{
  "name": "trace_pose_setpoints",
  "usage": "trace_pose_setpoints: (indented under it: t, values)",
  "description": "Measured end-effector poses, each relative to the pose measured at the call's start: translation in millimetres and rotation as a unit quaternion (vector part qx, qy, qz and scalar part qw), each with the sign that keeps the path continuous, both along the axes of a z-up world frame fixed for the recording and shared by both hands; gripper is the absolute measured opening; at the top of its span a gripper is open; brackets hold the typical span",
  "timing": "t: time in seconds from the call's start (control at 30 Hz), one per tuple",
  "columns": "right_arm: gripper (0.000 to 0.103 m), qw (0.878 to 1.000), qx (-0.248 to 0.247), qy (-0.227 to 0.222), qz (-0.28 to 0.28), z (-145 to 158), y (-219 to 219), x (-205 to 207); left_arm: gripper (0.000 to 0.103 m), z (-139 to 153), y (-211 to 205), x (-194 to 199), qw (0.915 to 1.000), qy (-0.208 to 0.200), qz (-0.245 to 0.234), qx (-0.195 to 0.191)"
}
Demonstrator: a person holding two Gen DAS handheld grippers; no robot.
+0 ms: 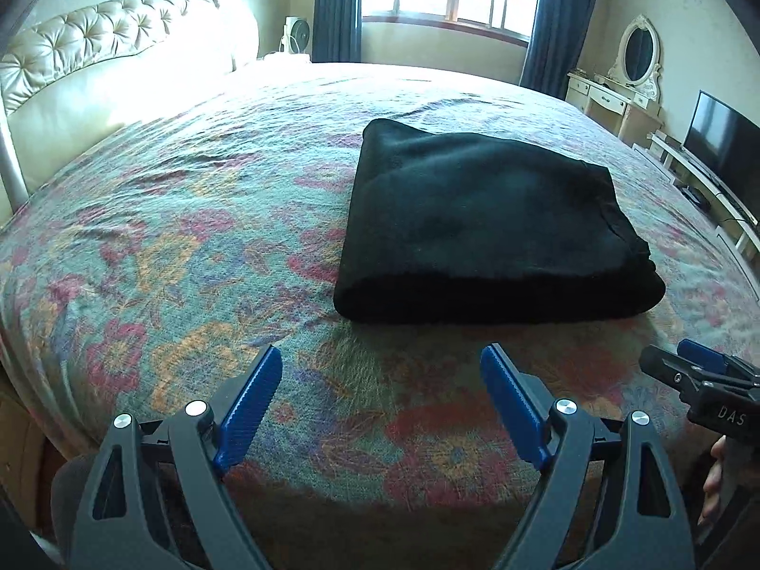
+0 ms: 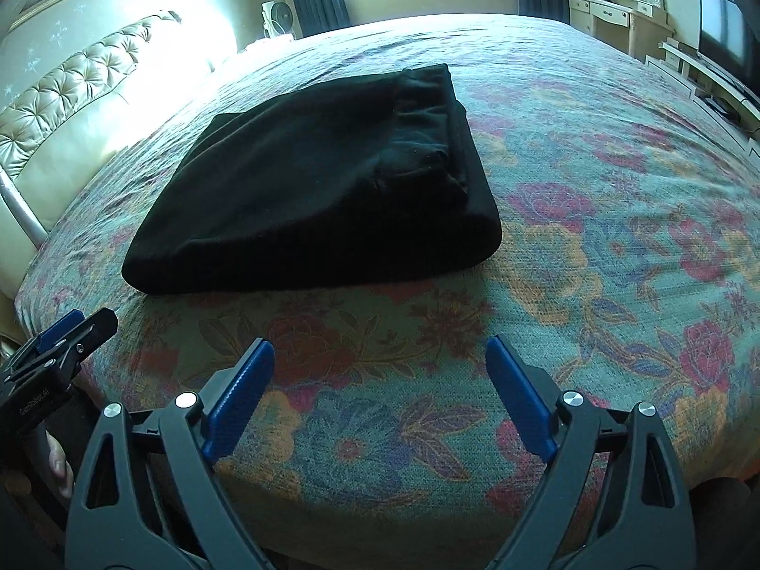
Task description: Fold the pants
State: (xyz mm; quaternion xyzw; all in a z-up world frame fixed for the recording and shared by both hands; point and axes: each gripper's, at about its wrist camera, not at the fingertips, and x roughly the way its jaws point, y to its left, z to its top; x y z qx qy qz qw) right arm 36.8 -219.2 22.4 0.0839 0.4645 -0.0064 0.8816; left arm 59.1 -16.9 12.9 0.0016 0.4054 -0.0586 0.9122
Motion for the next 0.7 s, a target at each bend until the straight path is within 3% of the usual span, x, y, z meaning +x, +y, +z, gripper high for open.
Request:
trace_pose_setpoints:
  t: [0.3, 0.53, 0.7]
  values:
    - [0.091, 1.000, -0.002, 0.005, 0.003, -1.6, 3.9, -3.2, 0.084, 4.8, -11.3, -5.1, 0.9997, 0.004, -0.017, -0.017]
    - [0.091, 1.000, -0.003, 0.001, 0.004, 4.2, 5.5, -5.3, 0.087, 13.5, -8.3, -5.7, 0.9982, 0.005, -0.012, -0.058]
    - [0.091, 1.000, -0.003, -0.002, 0.002, 8.3, 5.2, -5.9, 0.090, 22.9, -6.8, -6.1, 0.9986, -0.010, -0.005, -0.052]
